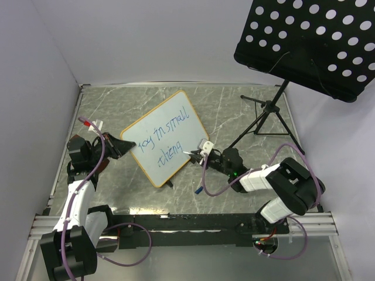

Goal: Write a sentence on the whiteboard

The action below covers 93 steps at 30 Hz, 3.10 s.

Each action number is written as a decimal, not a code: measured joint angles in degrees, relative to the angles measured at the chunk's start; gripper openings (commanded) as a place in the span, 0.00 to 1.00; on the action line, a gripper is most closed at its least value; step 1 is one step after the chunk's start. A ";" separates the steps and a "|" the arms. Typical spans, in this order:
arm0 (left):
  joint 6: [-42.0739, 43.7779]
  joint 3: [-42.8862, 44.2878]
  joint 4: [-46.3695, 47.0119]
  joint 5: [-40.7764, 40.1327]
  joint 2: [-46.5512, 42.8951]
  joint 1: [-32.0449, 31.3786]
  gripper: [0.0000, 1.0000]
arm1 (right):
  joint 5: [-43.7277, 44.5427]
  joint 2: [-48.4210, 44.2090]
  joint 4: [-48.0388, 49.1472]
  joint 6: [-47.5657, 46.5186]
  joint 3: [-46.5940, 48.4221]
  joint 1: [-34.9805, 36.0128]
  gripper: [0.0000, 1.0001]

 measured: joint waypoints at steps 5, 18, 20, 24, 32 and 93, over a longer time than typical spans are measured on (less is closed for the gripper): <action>0.00 0.00 0.00 0.00 0.00 0.00 0.01 | -0.94 -0.70 -0.87 0.07 -1.33 0.22 0.00; 0.04 0.00 0.02 0.04 0.00 0.00 0.01 | -0.94 -1.53 -2.97 1.46 0.74 2.93 0.00; 0.04 -0.02 0.02 0.07 0.00 0.00 0.01 | -0.70 -2.36 -3.41 1.53 0.74 2.89 0.00; 0.07 -0.02 0.02 0.11 0.00 0.00 0.01 | -0.61 -4.66 -3.82 2.12 0.85 1.46 0.00; 0.04 0.00 0.04 0.13 0.00 0.00 0.01 | 0.07 -5.03 -4.13 3.37 3.26 -2.64 0.00; -0.07 0.00 -0.20 0.00 0.00 0.00 0.01 | -0.57 0.83 -2.89 2.51 4.68 -2.82 0.00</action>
